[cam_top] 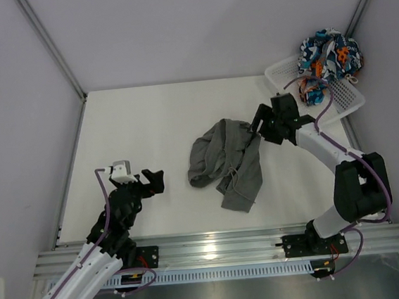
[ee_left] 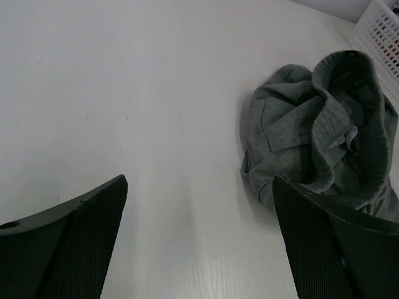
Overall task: Fold and stack the shorts
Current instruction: Move the shorts to the center of the board, then flatten the shorts out
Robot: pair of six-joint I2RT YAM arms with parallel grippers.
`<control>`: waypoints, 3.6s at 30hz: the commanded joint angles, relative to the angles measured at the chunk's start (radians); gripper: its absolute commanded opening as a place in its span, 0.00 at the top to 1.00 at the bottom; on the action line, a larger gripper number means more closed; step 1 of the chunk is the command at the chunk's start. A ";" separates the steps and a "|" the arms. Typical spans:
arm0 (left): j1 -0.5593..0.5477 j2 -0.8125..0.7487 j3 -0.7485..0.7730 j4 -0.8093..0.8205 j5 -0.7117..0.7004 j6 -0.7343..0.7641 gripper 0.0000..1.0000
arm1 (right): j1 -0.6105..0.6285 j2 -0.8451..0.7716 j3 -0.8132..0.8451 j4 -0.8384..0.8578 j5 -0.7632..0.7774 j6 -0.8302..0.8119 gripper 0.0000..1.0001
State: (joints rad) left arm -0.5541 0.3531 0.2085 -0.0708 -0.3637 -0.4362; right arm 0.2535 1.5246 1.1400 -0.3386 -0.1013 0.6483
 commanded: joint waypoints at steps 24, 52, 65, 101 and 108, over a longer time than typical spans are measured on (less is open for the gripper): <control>0.006 0.503 0.081 0.339 0.534 -0.041 0.01 | 0.392 0.244 0.377 -0.169 0.571 -0.369 0.24; -0.003 0.866 0.259 0.304 0.605 -0.016 0.07 | 0.397 0.511 0.592 -0.267 0.870 -0.458 0.55; -0.030 1.096 0.403 0.191 0.519 0.014 0.82 | 0.394 0.542 0.615 -0.234 0.848 -0.539 0.56; -0.030 0.847 1.058 -0.372 0.158 0.013 1.00 | 0.320 -0.083 0.412 -0.080 0.865 -0.380 1.00; -0.030 0.641 1.224 -0.534 0.160 0.037 1.00 | 0.457 -0.406 0.408 -0.191 0.762 -0.348 1.00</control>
State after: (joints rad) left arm -0.5861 1.0832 1.3903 -0.4671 -0.1814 -0.4255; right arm 0.6548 1.2064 1.5520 -0.4950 0.7055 0.2729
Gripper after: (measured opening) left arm 0.006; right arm 0.011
